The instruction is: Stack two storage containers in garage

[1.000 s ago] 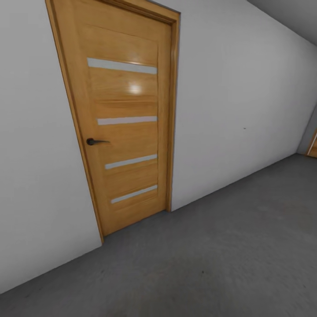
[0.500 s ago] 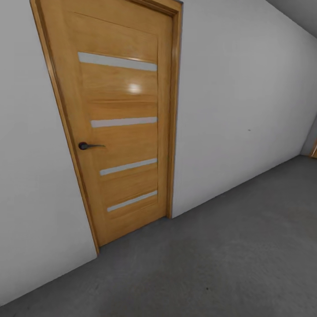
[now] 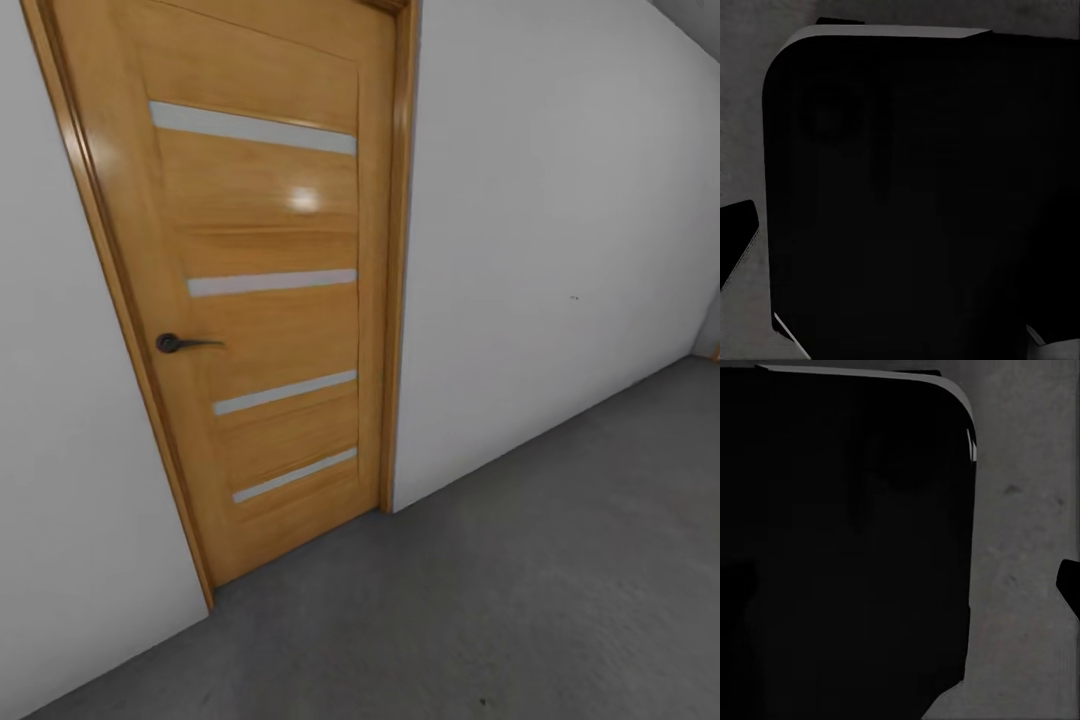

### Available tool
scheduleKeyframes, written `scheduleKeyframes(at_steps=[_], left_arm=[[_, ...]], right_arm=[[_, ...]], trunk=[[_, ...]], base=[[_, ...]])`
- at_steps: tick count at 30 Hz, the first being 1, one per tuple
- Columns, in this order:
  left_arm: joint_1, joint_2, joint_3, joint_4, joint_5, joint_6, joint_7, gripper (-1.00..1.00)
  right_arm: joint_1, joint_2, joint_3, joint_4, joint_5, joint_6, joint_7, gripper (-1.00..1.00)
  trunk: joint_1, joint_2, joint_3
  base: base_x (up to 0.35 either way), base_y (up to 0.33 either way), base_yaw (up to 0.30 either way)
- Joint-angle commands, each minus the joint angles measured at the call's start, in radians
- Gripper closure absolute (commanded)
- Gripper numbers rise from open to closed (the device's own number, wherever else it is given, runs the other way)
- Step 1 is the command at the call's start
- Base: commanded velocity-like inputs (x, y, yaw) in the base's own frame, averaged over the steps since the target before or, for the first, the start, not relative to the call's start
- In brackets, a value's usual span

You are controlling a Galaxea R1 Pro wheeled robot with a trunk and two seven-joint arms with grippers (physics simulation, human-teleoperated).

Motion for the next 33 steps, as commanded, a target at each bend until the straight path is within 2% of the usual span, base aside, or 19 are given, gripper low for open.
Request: scheduleKeyframes(at_steps=[1,9,19,33], left_arm=[[0.0,0.0,0.0,0.0,0.007,-0.003,0.0,-1.0],[0.0,0.0,0.001,0.0,0.007,-0.003,0.0,-1.0],[0.0,-0.002,0.002,0.0,0.007,-0.003,0.0,-1.0],[0.0,-0.002,0.002,0.0,0.007,-0.003,0.0,-1.0]], right_arm=[[0.0,0.0,0.0,0.0,0.0,-0.003,0.0,-1.0],[0.001,-0.001,0.001,0.0,0.004,-0.004,0.0,-1.0],[0.0,-0.012,0.001,0.0,0.004,-0.005,0.0,-1.0],[0.0,-0.016,0.004,0.0,0.01,-0.002,0.0,-1.0]], trunk=[[0.001,0.0,-0.001],[0.001,0.0,-0.001],[0.001,0.0,-0.001],[0.001,0.0,-0.001]], base=[[0.321,0.0,0.0],[0.321,0.0,0.018],[0.321,-0.012,0.228],[0.305,-0.127,0.009]])
